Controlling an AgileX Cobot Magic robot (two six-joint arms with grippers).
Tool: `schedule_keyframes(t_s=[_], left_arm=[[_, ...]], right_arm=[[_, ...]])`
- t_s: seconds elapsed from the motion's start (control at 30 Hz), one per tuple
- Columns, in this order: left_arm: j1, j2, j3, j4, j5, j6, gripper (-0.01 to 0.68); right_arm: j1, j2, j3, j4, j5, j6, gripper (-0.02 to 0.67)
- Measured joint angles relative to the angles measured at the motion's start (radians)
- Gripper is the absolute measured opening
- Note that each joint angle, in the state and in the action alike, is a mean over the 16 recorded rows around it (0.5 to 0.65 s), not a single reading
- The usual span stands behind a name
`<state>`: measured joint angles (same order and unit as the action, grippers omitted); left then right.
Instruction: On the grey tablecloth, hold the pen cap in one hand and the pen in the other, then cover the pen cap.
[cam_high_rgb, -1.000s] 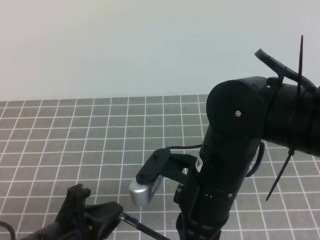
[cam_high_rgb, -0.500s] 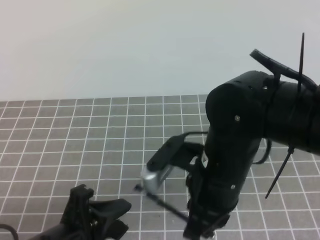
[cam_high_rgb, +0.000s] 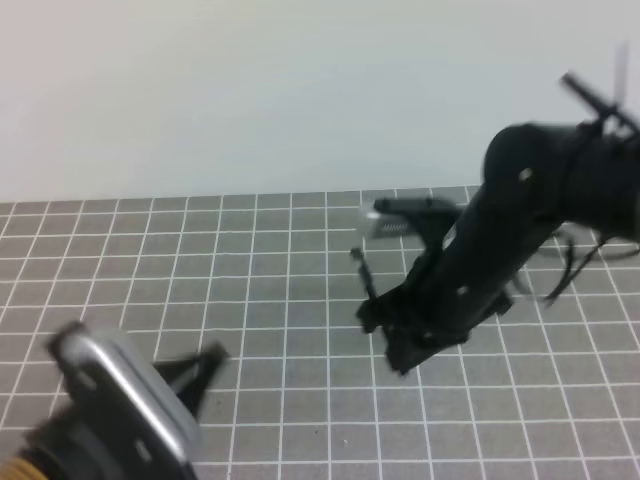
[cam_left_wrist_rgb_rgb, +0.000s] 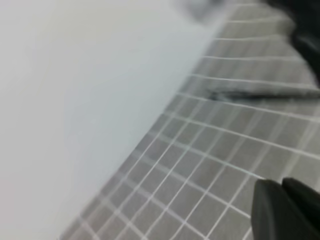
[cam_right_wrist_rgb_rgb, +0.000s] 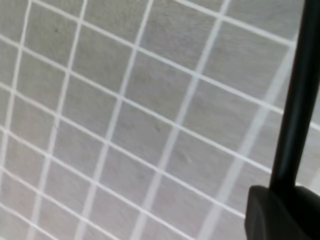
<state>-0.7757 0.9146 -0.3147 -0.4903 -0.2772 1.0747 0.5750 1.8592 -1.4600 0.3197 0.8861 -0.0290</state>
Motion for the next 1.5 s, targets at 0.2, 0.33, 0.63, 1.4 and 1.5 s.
schedule_keyframes(t_s=[0.2, 0.33, 0.63, 1.4, 1.5], left_arm=[[0.0, 0.006, -0.034, -0.348, -0.051, 0.08, 0.003], [0.0, 0.017, -0.061, -0.509, -0.052, 0.148, 0.001], [0.0, 0.052, -0.092, -0.635, -0.04, 0.242, 0.0], [0.0, 0.068, -0.099, -0.547, -0.091, 0.242, -0.001], [0.0, 0.068, -0.099, -0.523, -0.106, 0.241, -0.001]], right_arm=[[-0.027, 0.1, 0.0, 0.084, -0.09, 0.073, 0.057], [-0.028, 0.156, -0.001, 0.107, -0.13, 0.119, 0.057], [-0.029, 0.218, -0.003, 0.118, -0.146, 0.158, 0.054], [-0.03, 0.238, -0.087, 0.142, -0.065, 0.147, 0.275], [-0.03, 0.24, -0.129, 0.126, -0.024, 0.149, 0.278]])
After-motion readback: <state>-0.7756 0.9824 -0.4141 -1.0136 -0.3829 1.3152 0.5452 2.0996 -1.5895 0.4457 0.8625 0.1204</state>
